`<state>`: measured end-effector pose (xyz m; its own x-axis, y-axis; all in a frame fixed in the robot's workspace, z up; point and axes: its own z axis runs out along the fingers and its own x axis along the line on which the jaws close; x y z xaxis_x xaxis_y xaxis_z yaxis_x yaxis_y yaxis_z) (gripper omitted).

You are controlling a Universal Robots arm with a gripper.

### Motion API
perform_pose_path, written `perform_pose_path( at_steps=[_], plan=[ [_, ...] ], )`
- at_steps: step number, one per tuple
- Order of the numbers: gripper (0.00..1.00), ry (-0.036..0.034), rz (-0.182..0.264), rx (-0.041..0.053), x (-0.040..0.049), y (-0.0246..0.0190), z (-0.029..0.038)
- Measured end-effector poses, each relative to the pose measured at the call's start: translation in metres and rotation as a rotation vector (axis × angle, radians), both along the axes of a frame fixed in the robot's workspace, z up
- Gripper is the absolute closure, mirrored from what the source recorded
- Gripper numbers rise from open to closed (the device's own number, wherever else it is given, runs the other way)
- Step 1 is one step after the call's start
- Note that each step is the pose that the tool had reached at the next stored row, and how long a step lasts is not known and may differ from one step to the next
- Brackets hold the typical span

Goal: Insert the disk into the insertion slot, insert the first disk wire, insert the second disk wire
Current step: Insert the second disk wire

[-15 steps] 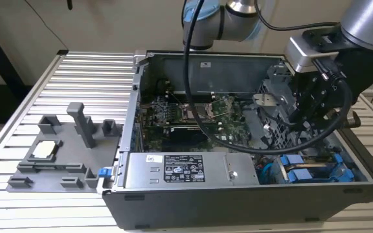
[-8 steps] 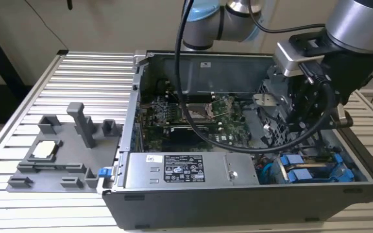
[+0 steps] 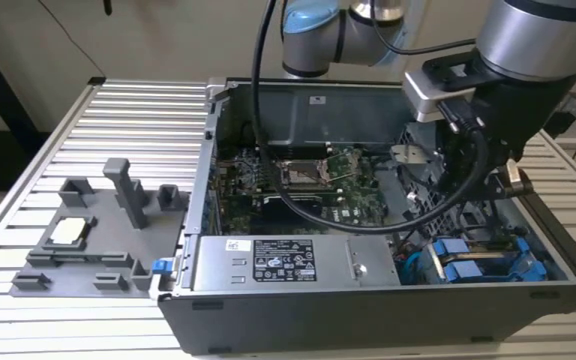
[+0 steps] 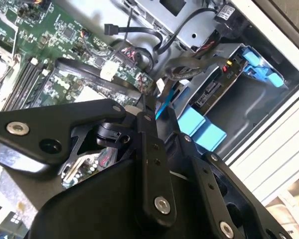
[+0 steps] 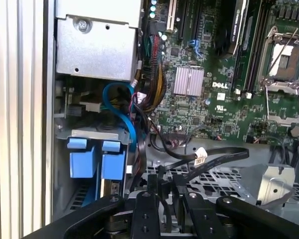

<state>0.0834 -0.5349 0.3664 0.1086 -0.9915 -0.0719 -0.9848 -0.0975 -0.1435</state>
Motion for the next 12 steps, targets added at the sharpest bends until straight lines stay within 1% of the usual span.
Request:
perform_pose_path(
  at_steps=[3,4,5,8,12],
  plan=[
    [0.73,-0.0174,0.000,-0.0037,-0.0061,0.0021,-0.0013],
    [0.73,-0.0222,0.000,-0.0045,-0.0072,0.0028,-0.0019],
    [0.73,-0.0254,0.000,-0.0060,-0.0078,0.0033,-0.0026],
    [0.73,-0.0296,0.000,-0.0156,-0.0081,0.0043,-0.0041],
    [0.73,-0.0298,0.001,-0.0236,-0.0082,0.0046,-0.0050]
  ],
)
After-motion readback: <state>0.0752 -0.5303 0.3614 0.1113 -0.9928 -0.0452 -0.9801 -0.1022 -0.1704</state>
